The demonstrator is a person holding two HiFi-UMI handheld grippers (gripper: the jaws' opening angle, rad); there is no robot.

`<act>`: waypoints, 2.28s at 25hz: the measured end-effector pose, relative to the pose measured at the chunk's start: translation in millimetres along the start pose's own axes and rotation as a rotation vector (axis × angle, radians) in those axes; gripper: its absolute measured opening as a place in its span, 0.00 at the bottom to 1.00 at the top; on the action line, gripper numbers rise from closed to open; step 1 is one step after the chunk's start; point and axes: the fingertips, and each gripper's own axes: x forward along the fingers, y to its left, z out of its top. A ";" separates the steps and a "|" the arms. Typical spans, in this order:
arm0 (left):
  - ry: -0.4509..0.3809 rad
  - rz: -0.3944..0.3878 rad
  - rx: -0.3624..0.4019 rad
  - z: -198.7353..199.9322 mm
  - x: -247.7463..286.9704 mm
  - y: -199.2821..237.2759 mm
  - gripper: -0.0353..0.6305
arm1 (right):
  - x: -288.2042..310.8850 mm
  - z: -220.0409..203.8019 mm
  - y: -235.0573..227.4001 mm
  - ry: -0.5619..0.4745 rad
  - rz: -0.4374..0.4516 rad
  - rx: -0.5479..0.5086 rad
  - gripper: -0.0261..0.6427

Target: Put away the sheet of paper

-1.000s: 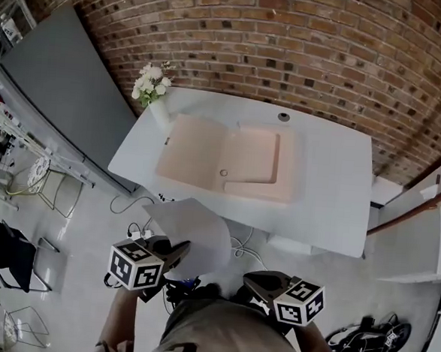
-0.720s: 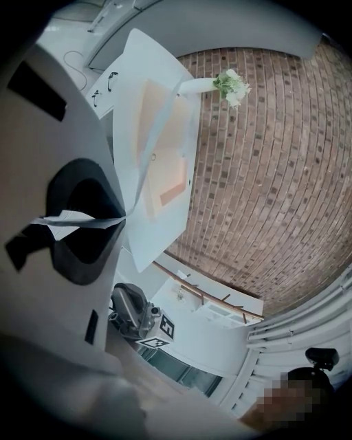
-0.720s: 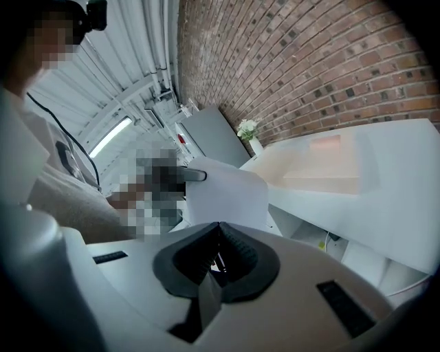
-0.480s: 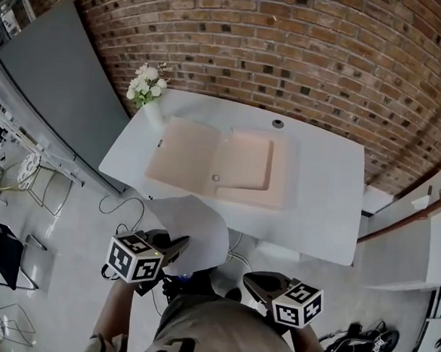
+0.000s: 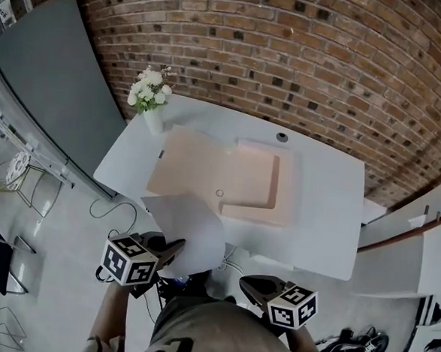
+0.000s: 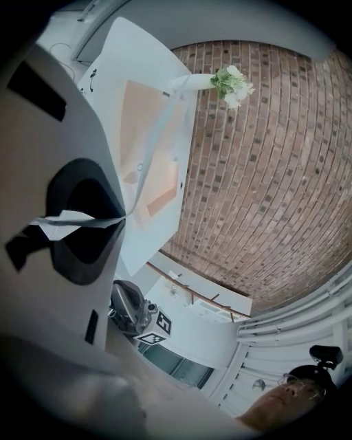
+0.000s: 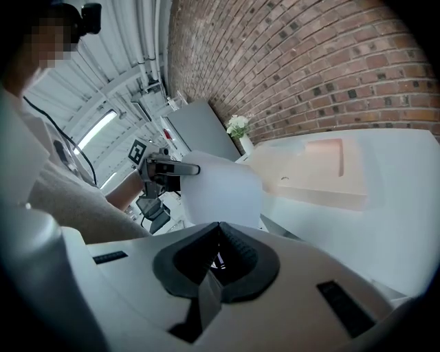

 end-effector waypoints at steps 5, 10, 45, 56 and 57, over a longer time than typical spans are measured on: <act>-0.024 -0.016 -0.021 10.9 -10.8 37.8 0.07 | 28.6 21.2 2.4 0.025 -0.021 -0.010 0.07; -0.048 -0.044 -0.028 22.3 -17.0 69.3 0.07 | 50.5 40.7 3.0 0.041 -0.054 -0.014 0.07; -0.099 -0.210 0.112 111.6 13.2 156.2 0.07 | 117.2 93.8 -5.3 0.087 -0.159 0.017 0.07; -0.043 -0.291 -0.040 128.3 54.3 178.4 0.07 | 109.1 105.5 -35.9 0.079 -0.112 0.044 0.07; -0.040 -0.305 -0.070 127.5 60.3 181.5 0.07 | 108.6 105.7 -38.5 0.080 -0.107 0.047 0.07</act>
